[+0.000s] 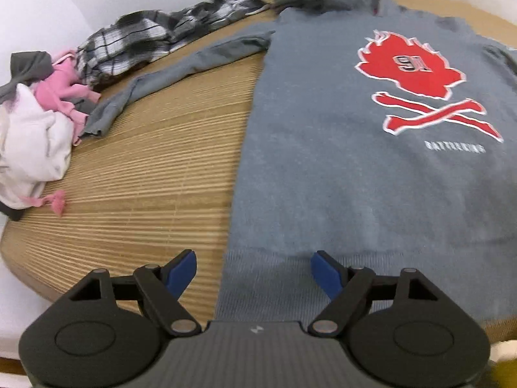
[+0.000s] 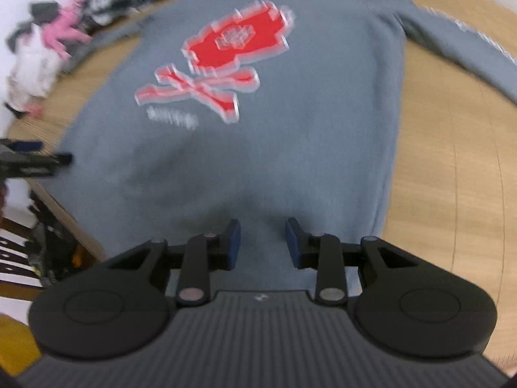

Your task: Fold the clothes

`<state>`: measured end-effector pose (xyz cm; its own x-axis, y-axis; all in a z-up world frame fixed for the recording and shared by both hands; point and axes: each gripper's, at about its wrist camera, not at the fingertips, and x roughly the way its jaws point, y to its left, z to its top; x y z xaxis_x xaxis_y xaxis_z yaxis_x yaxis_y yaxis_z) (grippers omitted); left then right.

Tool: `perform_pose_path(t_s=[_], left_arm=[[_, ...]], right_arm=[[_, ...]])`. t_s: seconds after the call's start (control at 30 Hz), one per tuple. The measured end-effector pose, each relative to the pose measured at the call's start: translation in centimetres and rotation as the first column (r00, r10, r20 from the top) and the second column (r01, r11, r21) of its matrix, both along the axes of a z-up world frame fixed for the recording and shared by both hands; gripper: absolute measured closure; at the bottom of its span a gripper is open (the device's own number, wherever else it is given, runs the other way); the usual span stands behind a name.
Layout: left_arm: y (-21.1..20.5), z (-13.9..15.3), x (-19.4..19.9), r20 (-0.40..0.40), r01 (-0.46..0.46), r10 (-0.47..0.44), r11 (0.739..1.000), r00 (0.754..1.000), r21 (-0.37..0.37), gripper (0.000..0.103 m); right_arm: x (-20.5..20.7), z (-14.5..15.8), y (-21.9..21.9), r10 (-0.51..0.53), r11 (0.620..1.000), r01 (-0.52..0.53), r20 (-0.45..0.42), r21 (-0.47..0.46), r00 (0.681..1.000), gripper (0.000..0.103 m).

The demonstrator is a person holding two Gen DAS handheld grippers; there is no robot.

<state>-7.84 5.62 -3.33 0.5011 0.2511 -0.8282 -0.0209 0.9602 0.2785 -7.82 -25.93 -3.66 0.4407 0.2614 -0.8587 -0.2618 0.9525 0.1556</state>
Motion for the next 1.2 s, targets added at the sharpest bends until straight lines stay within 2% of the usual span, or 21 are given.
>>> perform_pose_path(t_s=[0.07, 0.13, 0.23, 0.3, 0.4, 0.5, 0.57, 0.7, 0.83, 0.93, 1.1, 1.2], left_arm=[[0.8, 0.2, -0.7, -0.004, 0.008, -0.008, 0.999, 1.000, -0.032, 0.022], [1.8, 0.4, -1.3, -0.004, 0.012, -0.012, 0.998, 1.000, -0.066, 0.023], [3.1, 1.2, -1.1, 0.010, 0.013, -0.012, 0.997, 1.000, -0.077, 0.023], [4.3, 1.9, -0.6, 0.019, 0.007, -0.006, 0.996, 1.000, -0.086, 0.023], [6.1, 3.1, 0.9, 0.022, -0.029, 0.031, 0.995, 0.999, -0.098, 0.022], [7.9, 4.2, 2.3, 0.038, -0.040, 0.044, 0.994, 0.998, -0.106, 0.022], [9.1, 4.7, 2.9, 0.055, -0.078, 0.083, 0.993, 0.995, -0.092, 0.022], [12.4, 5.3, 3.3, 0.060, -0.123, 0.132, 0.984, 0.989, -0.129, 0.022], [16.2, 4.9, 4.5, 0.049, -0.120, 0.128, 0.983, 0.991, -0.135, 0.022], [19.5, 4.1, 6.1, 0.024, -0.110, 0.115, 0.981, 0.993, -0.157, 0.022], [24.4, 3.7, 9.2, 0.027, -0.045, 0.051, 0.985, 0.998, -0.164, 0.022], [25.7, 3.4, 11.3, 0.024, 0.013, -0.009, 0.986, 1.000, -0.164, 0.022]], right_arm=[[-1.0, 0.2, 0.5, -0.046, 0.998, 0.047, 0.007, -0.031, 0.999, 0.070], [-1.1, 0.7, 0.8, -0.099, 0.995, 0.099, -0.007, -0.020, 0.995, 0.069], [-0.9, 1.9, 2.1, -0.090, 0.996, 0.090, 0.025, 0.008, 0.996, 0.069], [-0.2, 2.6, 3.8, -0.029, 1.000, 0.029, 0.071, -0.007, 0.997, 0.066], [1.9, 3.0, 7.1, 0.098, 0.995, -0.092, 0.134, -0.050, 0.986, 0.055], [4.6, 3.4, 10.5, 0.190, 0.982, -0.184, 0.167, -0.050, 0.967, 0.054], [6.6, 3.4, 12.8, 0.214, 0.977, -0.211, 0.181, -0.034, 0.960, 0.054], [8.8, 3.7, 17.2, 0.259, 0.965, -0.260, 0.195, -0.018, 0.946, 0.054], [9.6, 4.0, 21.8, 0.294, 0.955, -0.296, 0.224, -0.027, 0.929, 0.054], [10.2, 3.2, 26.9, 0.304, 0.952, -0.301, 0.223, -0.051, 0.926, 0.054], [11.7, 3.0, 33.6, 0.289, 0.957, -0.284, 0.205, -0.057, 0.935, 0.054], [12.0, 2.8, 35.4, 0.243, 0.970, -0.241, 0.195, -0.034, 0.950, 0.054]])
